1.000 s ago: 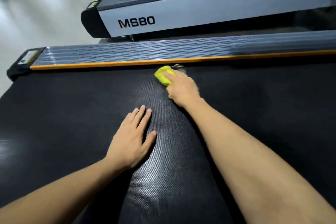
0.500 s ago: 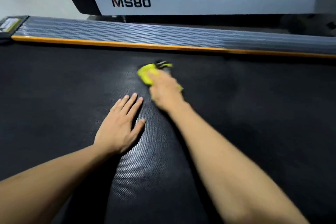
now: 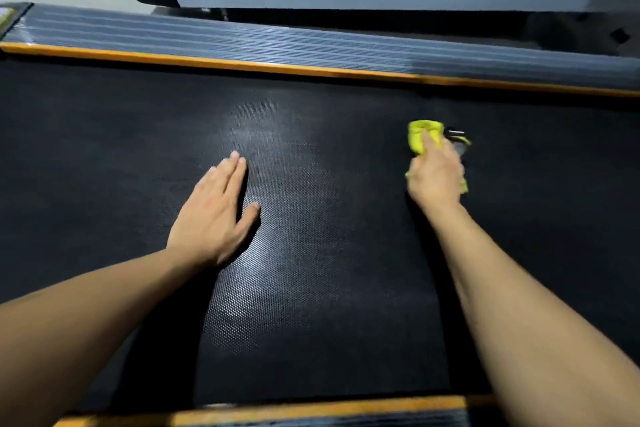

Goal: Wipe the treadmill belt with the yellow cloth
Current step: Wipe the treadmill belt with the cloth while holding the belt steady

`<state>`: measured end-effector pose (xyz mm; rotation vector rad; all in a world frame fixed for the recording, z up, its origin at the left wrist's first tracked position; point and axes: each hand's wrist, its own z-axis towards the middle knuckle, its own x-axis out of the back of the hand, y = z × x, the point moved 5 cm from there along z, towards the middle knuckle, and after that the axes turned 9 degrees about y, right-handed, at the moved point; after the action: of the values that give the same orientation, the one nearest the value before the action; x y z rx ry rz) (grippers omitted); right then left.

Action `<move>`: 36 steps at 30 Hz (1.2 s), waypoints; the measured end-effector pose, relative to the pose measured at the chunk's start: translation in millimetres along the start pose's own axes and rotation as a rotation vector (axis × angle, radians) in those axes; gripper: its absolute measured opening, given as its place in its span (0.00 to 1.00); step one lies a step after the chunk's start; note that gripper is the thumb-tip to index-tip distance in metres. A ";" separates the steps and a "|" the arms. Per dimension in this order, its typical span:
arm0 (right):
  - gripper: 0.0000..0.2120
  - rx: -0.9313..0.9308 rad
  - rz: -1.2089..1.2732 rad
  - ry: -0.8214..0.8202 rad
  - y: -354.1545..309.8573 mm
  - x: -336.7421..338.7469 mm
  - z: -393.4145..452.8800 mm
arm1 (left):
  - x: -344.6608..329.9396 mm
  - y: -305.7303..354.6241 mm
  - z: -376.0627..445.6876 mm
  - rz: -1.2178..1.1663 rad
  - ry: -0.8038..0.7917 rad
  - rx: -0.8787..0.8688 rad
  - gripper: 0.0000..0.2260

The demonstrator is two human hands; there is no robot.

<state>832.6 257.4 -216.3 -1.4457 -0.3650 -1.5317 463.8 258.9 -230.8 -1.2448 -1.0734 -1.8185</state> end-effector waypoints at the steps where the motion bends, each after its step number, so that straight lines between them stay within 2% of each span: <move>1: 0.23 0.010 0.041 -0.033 -25.5 -8.2 -14.5 | -0.1 -0.1 -0.5 0.009 0.015 0.017 0.34; 2: 0.24 0.083 0.101 -0.098 -59.1 -19.3 -33.0 | 0.8 -0.9 -1.7 0.021 0.033 0.042 0.34; 4: 0.27 0.376 0.140 -0.288 -138.3 -43.5 -91.0 | 5.7 -3.0 -5.2 0.062 0.076 0.104 0.32; 6: 0.28 0.623 0.129 -0.378 -198.5 -47.9 -146.1 | 12.7 -1.4 -11.6 0.098 0.081 0.173 0.29; 9: 0.28 0.739 0.146 -0.373 -202.8 -43.6 -153.8 | 18.7 6.2 -35.6 0.125 0.055 0.160 0.28; 11: 0.30 0.647 0.100 -0.340 -163.1 -39.8 -134.3 | 17.4 10.2 -62.9 0.131 0.013 0.082 0.30; 13: 0.33 0.375 0.102 -0.250 -98.9 -23.2 -101.1 | 17.2 8.3 -86.7 0.123 -0.050 0.006 0.32; 15: 0.30 0.162 0.060 -0.149 -23.9 1.9 -71.6 | 18.4 3.8 -98.9 0.116 -0.070 -0.053 0.32; 17: 0.27 0.066 -0.046 -0.087 35.3 31.0 -54.3 | 19.1 3.0 -100.9 0.119 -0.060 -0.066 0.32; 19: 0.28 0.009 -0.111 -0.049 60.0 42.0 -50.5 | 18.0 5.3 -101.2 0.118 -0.038 -0.035 0.31; 22: 0.29 0.029 -0.142 -0.109 37.4 23.0 -57.8 | 16.9 7.6 -101.1 0.094 -0.012 -0.027 0.30; 24: 0.29 0.183 -0.108 -0.180 -14.8 9.4 -82.8 | 17.4 6.2 -100.8 0.078 0.001 -0.021 0.29; 28: 0.31 0.575 0.075 -0.360 -145.4 -11.3 -190.8 | 22.6 3.7 -102.4 0.080 0.039 0.054 0.30; 30: 0.31 0.684 0.126 -0.393 -174.1 -10.0 -219.6 | 25.3 2.0 -103.6 0.085 0.047 0.100 0.30; 33: 0.33 0.654 0.087 -0.370 -137.2 -2.3 -200.0 | 25.7 1.2 -104.4 0.080 0.054 0.082 0.29; 36: 0.36 0.378 -0.063 -0.232 -42.9 19.3 -154.2 | 26.6 1.3 -105.5 0.074 0.054 0.080 0.29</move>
<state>709.6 153.3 -221.6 -1.3185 -0.8015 -1.2603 415.5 161.5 -226.8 -1.1664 -1.0465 -1.7269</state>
